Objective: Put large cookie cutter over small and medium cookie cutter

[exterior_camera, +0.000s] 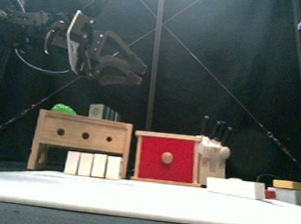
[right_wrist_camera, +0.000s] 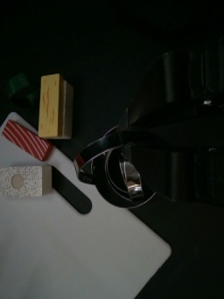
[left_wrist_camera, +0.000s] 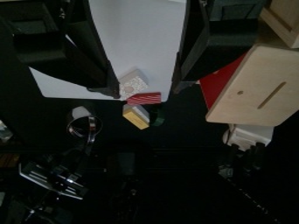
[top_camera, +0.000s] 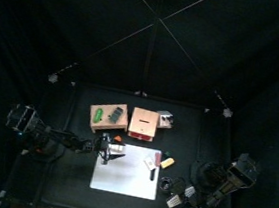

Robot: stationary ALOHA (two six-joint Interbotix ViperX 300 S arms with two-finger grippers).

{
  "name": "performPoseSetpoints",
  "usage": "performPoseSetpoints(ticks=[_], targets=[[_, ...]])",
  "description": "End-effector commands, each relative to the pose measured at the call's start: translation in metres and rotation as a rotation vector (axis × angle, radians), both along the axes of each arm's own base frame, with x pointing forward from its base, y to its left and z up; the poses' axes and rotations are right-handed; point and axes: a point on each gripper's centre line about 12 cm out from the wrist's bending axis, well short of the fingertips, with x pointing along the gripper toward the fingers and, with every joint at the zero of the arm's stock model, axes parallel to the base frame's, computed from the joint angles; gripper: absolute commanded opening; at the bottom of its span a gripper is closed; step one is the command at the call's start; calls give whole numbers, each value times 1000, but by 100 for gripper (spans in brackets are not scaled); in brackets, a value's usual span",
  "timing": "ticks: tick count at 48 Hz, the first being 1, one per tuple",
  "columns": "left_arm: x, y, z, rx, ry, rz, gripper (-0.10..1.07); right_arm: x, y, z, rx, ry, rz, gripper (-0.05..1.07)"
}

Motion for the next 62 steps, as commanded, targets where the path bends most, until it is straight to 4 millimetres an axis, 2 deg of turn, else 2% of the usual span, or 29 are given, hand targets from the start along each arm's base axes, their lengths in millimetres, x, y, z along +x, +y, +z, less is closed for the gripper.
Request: performPoseSetpoints(ticks=[1,7,11,18,24,28,37,45,50,55,62], targets=[[2,1,6,-4,-22,7,87,1,3,-1,40,2,5,66],[2,1,6,-7,-23,10,87,2,3,4,47,-12,15,86],[2,1,6,-7,-23,10,87,6,3,16,58,-59,43,94],[2,2,6,-7,-23,12,87,12,0,40,82,-153,109,94],[0,2,4,-6,-17,12,87,6,0,31,122,-115,107,94],[0,2,4,-6,-17,12,87,6,2,33,131,-117,114,94],[0,3,4,-6,-16,14,87,11,25,47,169,-61,223,94],[0,3,4,-6,-16,14,87,8,40,55,260,5,217,94],[0,3,3,-6,-14,14,87,8,26,53,167,8,194,94],[0,3,4,-6,-16,15,87,9,14,60,98,-19,174,94],[-3,3,0,-5,-4,15,87,17,-20,75,17,-69,68,94]])
